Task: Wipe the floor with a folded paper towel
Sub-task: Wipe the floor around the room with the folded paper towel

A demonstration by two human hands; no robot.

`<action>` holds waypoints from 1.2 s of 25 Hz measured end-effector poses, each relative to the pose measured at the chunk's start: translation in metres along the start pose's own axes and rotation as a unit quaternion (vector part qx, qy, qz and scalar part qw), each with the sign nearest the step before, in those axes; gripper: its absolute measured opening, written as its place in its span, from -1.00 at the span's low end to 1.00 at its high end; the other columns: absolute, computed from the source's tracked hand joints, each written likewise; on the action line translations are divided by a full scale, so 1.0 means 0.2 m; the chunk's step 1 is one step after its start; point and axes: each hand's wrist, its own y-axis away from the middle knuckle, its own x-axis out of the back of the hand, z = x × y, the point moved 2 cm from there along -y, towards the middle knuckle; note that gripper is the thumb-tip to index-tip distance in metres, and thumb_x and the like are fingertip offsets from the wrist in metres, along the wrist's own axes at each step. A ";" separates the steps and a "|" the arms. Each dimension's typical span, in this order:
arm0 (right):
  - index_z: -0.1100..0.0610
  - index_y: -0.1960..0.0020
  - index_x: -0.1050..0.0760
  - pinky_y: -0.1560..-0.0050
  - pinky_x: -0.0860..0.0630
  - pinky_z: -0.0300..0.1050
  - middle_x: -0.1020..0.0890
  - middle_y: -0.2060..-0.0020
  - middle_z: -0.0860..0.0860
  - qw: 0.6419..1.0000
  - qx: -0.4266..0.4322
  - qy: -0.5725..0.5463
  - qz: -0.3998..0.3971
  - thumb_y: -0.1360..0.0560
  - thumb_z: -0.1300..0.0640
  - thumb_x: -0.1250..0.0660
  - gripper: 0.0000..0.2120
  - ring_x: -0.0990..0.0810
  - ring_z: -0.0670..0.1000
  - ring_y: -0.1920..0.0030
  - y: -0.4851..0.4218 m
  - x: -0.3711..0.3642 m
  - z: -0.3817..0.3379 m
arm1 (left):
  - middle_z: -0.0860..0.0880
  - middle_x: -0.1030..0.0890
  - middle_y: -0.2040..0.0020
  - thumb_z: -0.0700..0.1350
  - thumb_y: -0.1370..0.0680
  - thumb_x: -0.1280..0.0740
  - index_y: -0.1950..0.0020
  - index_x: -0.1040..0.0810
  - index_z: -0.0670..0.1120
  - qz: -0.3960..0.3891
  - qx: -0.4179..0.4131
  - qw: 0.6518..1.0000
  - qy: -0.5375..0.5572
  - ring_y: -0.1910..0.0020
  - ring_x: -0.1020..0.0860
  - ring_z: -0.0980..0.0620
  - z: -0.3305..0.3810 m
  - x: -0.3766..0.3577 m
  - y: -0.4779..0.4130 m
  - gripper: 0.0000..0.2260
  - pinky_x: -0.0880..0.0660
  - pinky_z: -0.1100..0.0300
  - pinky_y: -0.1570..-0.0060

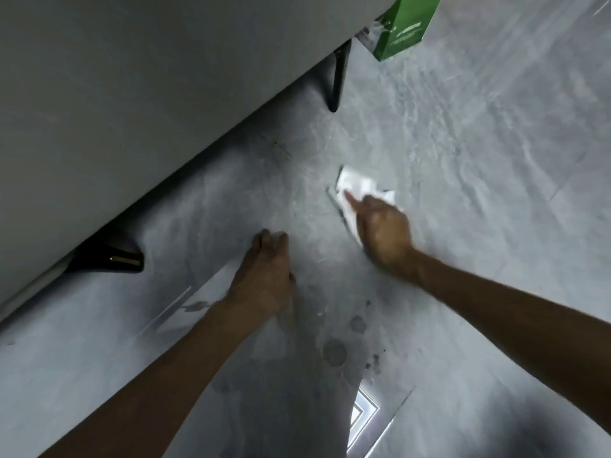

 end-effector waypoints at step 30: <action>-0.05 -0.33 -0.49 0.26 -0.48 -0.11 -0.57 0.17 -0.03 0.986 0.157 -0.044 -0.045 -0.45 0.13 -0.24 -0.55 -0.56 0.04 0.23 1.08 0.17 -0.17 | -0.53 -0.02 -0.45 0.01 -0.65 -0.02 -0.57 0.10 0.04 -0.021 0.002 0.983 -0.183 -0.44 -0.04 -0.53 0.40 -0.14 -0.13 -0.48 -0.05 -0.30 -0.42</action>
